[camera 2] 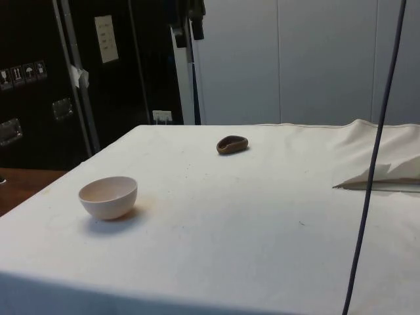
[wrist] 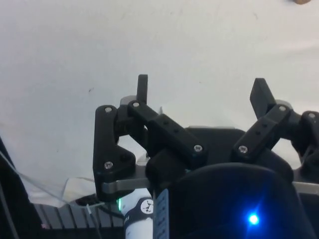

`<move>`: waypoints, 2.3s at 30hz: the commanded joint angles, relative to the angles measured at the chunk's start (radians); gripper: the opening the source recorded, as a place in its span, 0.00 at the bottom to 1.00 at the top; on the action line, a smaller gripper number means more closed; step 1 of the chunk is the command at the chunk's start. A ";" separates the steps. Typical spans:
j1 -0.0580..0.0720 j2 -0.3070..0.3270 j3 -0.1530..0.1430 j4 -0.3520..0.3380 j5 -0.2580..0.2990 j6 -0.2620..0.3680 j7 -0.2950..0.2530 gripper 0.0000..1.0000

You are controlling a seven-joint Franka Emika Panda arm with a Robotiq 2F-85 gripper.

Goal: Pour the coffee beans from the cup into the bowl.

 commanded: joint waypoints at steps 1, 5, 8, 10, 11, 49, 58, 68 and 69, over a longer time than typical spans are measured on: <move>-0.002 -0.011 -0.003 -0.021 -0.004 0.028 -0.003 1.00; -0.003 -0.018 -0.016 -0.052 -0.006 0.062 -0.009 1.00; -0.003 -0.021 -0.027 -0.073 -0.007 0.087 -0.015 1.00; -0.001 -0.014 -0.031 -0.071 -0.003 0.081 -0.016 1.00; -0.004 -0.022 -0.035 -0.087 -0.007 0.105 -0.020 1.00; -0.008 0.019 -0.216 -0.279 0.001 0.378 -0.132 1.00; -0.008 0.055 -0.251 -0.298 0.008 0.435 -0.148 1.00; -0.009 0.124 -0.287 -0.297 0.029 0.507 -0.146 1.00; -0.010 0.129 -0.290 -0.296 0.031 0.512 -0.146 1.00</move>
